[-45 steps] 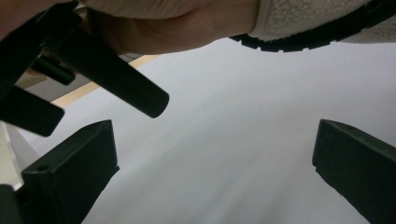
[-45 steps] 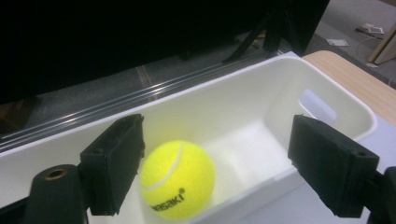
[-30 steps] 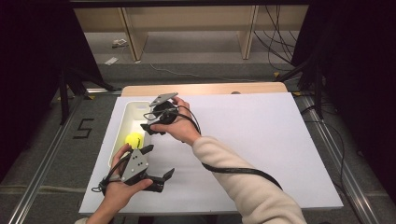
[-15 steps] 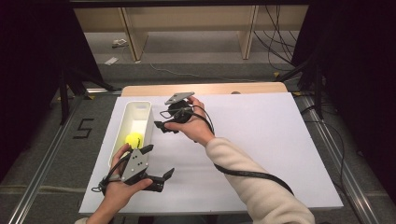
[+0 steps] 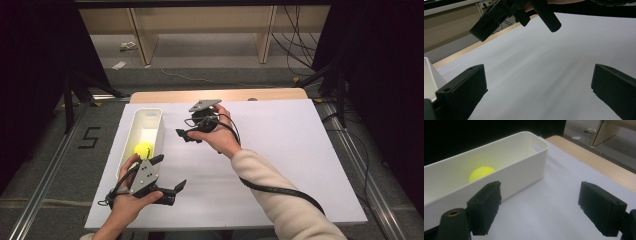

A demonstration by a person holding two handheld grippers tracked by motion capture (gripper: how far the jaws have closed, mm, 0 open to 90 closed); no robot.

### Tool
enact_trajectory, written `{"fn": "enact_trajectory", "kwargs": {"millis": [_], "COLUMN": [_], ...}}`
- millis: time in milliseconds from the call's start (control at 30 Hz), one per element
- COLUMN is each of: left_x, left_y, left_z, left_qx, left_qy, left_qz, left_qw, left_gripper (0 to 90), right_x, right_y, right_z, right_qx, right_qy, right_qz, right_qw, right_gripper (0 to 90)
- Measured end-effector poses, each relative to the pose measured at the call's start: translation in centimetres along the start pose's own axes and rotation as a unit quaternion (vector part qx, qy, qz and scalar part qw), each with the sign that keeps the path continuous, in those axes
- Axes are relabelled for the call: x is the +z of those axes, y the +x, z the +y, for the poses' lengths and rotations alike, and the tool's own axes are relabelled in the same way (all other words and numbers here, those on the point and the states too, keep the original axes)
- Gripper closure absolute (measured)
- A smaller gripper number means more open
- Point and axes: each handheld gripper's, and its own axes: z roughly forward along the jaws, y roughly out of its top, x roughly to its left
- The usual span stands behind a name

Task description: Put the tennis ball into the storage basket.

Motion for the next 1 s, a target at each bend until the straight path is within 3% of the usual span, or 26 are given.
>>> {"fn": "enact_trajectory", "kwargs": {"millis": [500,1000], "left_x": [0.0,0.0], "left_y": [0.0,0.1], "left_z": [0.0,0.0], "left_qx": [0.000,-0.003], "left_qy": [0.001,0.001], "left_qz": [0.001,0.002], "left_qw": [1.0000,1.0000], "left_gripper": [0.0,0.0], "right_x": [-2.8,-4.5], "right_y": [-2.2,-3.2], "right_z": [-1.9,-2.8], "right_qx": [0.023,0.031], "right_qy": [-0.006,-0.010], "right_qz": [-0.022,-0.036], "right_qw": [0.9995,0.9988], "right_gripper": [19.0,18.4]}}
